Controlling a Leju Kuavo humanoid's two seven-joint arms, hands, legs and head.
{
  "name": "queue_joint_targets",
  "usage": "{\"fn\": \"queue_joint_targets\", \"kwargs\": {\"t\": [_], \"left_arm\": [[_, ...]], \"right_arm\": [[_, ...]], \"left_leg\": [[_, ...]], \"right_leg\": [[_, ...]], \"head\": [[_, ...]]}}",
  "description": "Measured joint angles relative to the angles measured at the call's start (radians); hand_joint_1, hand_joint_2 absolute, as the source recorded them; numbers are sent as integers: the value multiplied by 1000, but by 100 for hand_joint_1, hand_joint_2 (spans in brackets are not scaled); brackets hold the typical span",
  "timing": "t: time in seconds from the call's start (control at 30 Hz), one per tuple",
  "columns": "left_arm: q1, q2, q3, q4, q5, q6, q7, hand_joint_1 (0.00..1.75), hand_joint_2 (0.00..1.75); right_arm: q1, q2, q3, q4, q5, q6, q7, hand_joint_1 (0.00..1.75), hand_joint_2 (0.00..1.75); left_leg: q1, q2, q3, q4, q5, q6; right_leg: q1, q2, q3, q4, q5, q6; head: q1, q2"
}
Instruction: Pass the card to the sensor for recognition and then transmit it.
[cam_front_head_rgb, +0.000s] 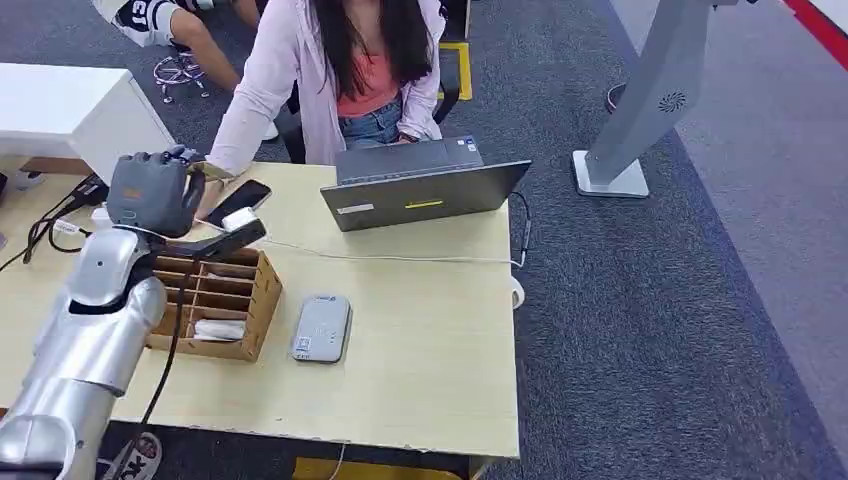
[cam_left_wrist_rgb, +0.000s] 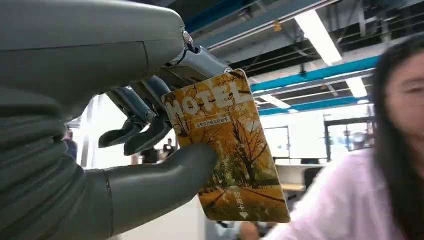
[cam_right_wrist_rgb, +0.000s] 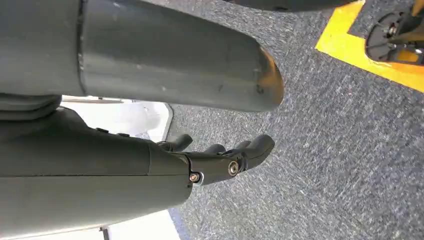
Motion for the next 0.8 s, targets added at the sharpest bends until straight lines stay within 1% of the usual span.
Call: {"fn": "queue_joint_targets", "kwargs": {"t": [0.07, 0.17, 0.33, 0.4, 0.47, 0.67, 0.73, 0.8], "left_arm": [[13, -13, -23, -37, 2, -7, 5, 175, 175], [21, -22, -34, -71, 7, -14, 13, 175, 175], [29, -31, -61, -99, 27, -27, 3, 175, 175], [38, -38, -78, -109, 33, -45, 3, 175, 175], [49, -45, -96, -119, 47, -77, 13, 175, 175], [91, -50, -155, -149, 85, -217, 21, 175, 175], [119, -48, -183, -167, 89, -245, 31, 175, 175], [156, -47, -210, -188, 88, -257, 33, 175, 175]], "right_arm": [[0, 0, -8, 0, 1, 0, 0, 0, 0], [2, 0, -12, 0, 2, 0, 0, 0, 0], [1, 0, -19, 0, 5, 0, 0, 0, 0], [1, 0, -23, 0, 6, 2, 2, 0, 0], [1, 0, -31, 0, 6, 2, 5, 0, 0], [3, 3, -56, 0, 2, -1, 11, 0, 0], [4, 5, -66, 0, -3, -4, 11, 0, 0], [5, 8, -76, 0, -6, -9, 10, 0, 0]], "left_leg": [[0, 1, 0, 0, 0, 0], [0, 2, 0, 0, 0, 0], [1, 1, 0, 0, 0, 0], [1, 1, 0, 0, 1, 0], [0, 1, -1, 0, 1, 0], [0, 1, -1, 0, 0, 1], [0, 1, -1, 0, 0, 1], [0, 1, -1, 0, 0, 1]], "right_leg": [[0, 0, 0, 0, 0, 0], [0, 1, -1, 0, 0, 0], [1, 0, -1, 0, 0, 0], [1, 0, -1, 0, 0, 0], [0, 0, -1, 0, 0, 0], [0, 0, -1, 0, 0, 0], [0, 0, -1, 0, 0, 0], [0, 0, -1, 0, 0, 0]], "head": [[0, 0], [0, 0], [0, 0], [0, 0], [0, 0], [0, 0], [0, 0], [0, 0]]}}
